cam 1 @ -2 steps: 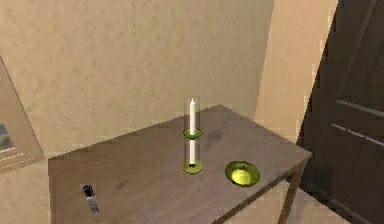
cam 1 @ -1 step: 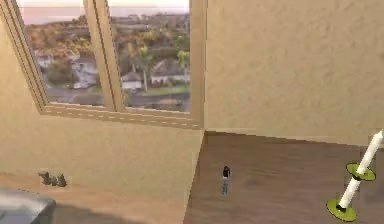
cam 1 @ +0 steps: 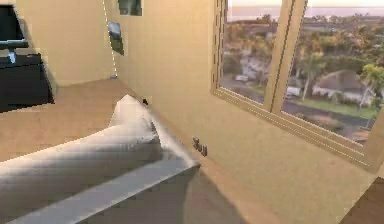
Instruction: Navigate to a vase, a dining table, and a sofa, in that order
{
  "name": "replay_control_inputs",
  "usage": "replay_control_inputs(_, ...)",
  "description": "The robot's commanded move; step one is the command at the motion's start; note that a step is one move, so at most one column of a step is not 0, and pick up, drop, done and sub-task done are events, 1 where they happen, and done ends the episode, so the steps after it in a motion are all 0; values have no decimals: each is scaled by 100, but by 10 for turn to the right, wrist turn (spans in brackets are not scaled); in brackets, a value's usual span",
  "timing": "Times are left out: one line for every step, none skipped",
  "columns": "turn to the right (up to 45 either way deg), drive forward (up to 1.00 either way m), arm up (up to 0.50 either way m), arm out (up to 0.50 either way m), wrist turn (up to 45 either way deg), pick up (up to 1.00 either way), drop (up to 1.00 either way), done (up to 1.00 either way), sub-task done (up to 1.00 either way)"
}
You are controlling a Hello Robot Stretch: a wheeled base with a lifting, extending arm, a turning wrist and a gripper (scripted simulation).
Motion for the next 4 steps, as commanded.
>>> replay_control_inputs(-330,0,0,0,0,0,0,0,0)
replay_control_inputs(0,15,0,0,0,0,0,0,0)
replay_control_inputs(-300,0,0,0,0,0,0,0,0)
replay_control_inputs(0,0,0,0,0,0,0,100,0)
